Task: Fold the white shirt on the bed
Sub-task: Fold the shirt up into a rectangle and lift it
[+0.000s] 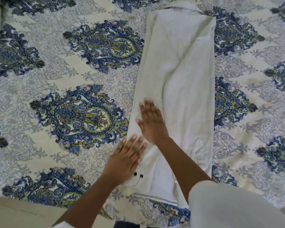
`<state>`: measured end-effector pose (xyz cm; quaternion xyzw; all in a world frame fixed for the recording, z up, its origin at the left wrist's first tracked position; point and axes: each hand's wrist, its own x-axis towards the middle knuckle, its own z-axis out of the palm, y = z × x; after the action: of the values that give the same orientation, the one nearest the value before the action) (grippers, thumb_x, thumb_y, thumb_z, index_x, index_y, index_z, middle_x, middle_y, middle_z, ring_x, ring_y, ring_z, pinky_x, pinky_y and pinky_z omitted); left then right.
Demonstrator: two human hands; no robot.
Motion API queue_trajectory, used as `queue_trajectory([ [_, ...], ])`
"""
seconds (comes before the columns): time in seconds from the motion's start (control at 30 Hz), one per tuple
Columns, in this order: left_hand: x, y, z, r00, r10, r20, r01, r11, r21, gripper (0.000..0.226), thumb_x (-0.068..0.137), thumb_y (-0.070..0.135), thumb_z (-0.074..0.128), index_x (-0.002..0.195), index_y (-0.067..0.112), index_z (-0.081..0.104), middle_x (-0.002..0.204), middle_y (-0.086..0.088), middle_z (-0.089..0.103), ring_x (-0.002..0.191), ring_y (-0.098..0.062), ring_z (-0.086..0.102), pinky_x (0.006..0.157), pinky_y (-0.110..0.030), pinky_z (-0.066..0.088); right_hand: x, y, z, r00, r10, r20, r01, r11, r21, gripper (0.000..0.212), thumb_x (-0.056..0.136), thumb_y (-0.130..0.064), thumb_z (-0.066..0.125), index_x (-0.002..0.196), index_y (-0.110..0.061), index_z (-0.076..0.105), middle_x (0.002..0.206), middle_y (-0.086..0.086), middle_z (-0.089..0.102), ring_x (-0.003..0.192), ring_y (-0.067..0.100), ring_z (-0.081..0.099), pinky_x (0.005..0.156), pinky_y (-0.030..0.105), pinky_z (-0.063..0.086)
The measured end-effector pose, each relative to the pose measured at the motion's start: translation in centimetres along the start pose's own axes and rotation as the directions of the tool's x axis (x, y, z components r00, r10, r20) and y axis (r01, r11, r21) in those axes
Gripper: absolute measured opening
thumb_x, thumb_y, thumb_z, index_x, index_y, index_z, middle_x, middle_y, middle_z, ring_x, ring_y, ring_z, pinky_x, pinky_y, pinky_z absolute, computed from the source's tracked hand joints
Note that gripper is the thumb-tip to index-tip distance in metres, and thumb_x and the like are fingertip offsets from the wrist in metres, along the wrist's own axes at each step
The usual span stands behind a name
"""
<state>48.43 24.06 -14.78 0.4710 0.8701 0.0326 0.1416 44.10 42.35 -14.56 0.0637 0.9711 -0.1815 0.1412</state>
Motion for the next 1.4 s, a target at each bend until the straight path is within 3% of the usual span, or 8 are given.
queue_trajectory([
  [0.3, 0.4, -0.5, 0.4, 0.999, 0.004, -0.042, -0.006, 0.999, -0.031, 0.056, 0.095, 0.032, 0.031, 0.149, 0.022, 0.021, 0.157, 0.001, 0.016, 0.145, -0.021, 0.015, 0.114, -0.042, 0.015, 12.7, 2.2, -3.9, 0.972, 0.179, -0.152, -0.192, 0.978, -0.075, 0.058, 0.1, -0.044, 0.019, 0.15, -0.023, -0.001, 0.158, 0.011, -0.009, 0.144, 0.034, -0.011, 0.117, 0.044, -0.001],
  [0.4, 0.4, -0.6, 0.2, 1.0, 0.017, -0.019, -0.018, 0.999, -0.037, 0.056, 0.095, 0.032, 0.031, 0.149, 0.022, 0.02, 0.157, 0.001, 0.016, 0.145, -0.022, 0.014, 0.113, -0.043, 0.017, 14.3, 1.8, -6.9, 0.978, 0.194, -0.072, -0.179, 0.968, 0.175, 0.054, 0.101, -0.038, 0.022, 0.15, -0.021, 0.005, 0.159, 0.009, -0.006, 0.145, 0.031, -0.009, 0.119, 0.042, 0.003],
  [0.53, 0.7, -0.8, -0.9, 0.999, 0.034, -0.009, -0.034, 0.998, -0.048, 0.051, 0.097, 0.031, 0.024, 0.147, 0.021, 0.026, 0.155, -0.001, 0.024, 0.144, -0.021, 0.016, 0.113, -0.042, 0.017, 7.0, 1.6, -8.6, 0.935, 0.211, -0.285, -0.051, 0.875, 0.482, 0.044, 0.092, -0.005, 0.037, 0.135, -0.003, 0.046, 0.143, 0.017, 0.042, 0.137, 0.033, 0.03, 0.113, 0.031, 0.02],
  [0.7, -1.3, -3.4, -1.8, 0.99, 0.115, -0.08, -0.121, 0.99, -0.068, 0.061, 0.086, 0.018, 0.036, 0.145, 0.014, 0.021, 0.157, 0.004, 0.012, 0.145, -0.009, -0.004, 0.116, -0.033, 0.007, -8.4, 6.5, -6.2, 0.907, 0.18, -0.381, -0.126, 0.979, 0.16, 0.053, 0.062, -0.005, 0.028, 0.1, -0.003, 0.064, 0.102, 0.017, 0.063, 0.1, 0.038, 0.055, 0.08, 0.043, 0.051],
  [0.83, -2.9, -5.7, -1.9, 0.963, 0.268, -0.005, -0.265, 0.955, 0.13, 0.078, 0.077, 0.008, 0.048, 0.148, 0.013, 0.014, 0.159, -0.001, -0.004, 0.146, -0.017, -0.002, 0.118, -0.036, 0.007, -18.0, 12.0, -2.4, 0.988, 0.003, -0.153, -0.04, 0.972, -0.233, 0.069, 0.058, 0.002, 0.053, 0.126, -0.012, 0.048, 0.131, 0.02, 0.054, 0.117, 0.038, 0.053, 0.093, 0.047, 0.045],
  [0.9, -2.8, -5.7, -1.7, 0.935, 0.354, 0.017, -0.349, 0.912, 0.218, 0.08, 0.078, 0.006, 0.04, 0.149, 0.011, 0.005, 0.158, -0.005, -0.008, 0.146, -0.019, -0.004, 0.119, -0.036, 0.002, -21.1, 13.8, -1.1, 0.993, -0.114, -0.035, 0.093, 0.926, -0.365, 0.071, 0.072, -0.007, 0.043, 0.142, -0.02, 0.032, 0.147, 0.012, 0.039, 0.134, 0.032, 0.037, 0.104, 0.048, 0.032],
  [1.07, -0.5, -3.7, -1.4, 0.909, 0.417, -0.013, -0.402, 0.884, 0.239, 0.077, 0.077, 0.002, 0.028, 0.149, 0.009, 0.003, 0.158, -0.004, -0.008, 0.146, -0.018, -0.003, 0.119, -0.034, 0.0, -21.8, 16.2, -0.8, 0.955, -0.295, 0.031, 0.274, 0.835, -0.477, 0.075, 0.079, -0.008, 0.028, 0.15, -0.016, 0.006, 0.159, 0.004, -0.006, 0.147, 0.02, -0.005, 0.114, 0.042, 0.012],
  [1.4, 1.2, -3.4, -1.2, 0.89, 0.449, 0.075, -0.456, 0.877, 0.155, 0.067, 0.09, 0.013, 0.026, 0.149, 0.022, -0.002, 0.157, 0.007, -0.014, 0.145, -0.011, -0.004, 0.117, -0.029, 0.006, -18.4, 17.5, 0.2, 0.878, -0.472, 0.081, 0.451, 0.757, -0.473, 0.066, 0.078, 0.003, 0.024, 0.144, -0.007, 0.025, 0.15, 0.012, 0.03, 0.143, 0.026, 0.022, 0.115, 0.038, 0.012],
])
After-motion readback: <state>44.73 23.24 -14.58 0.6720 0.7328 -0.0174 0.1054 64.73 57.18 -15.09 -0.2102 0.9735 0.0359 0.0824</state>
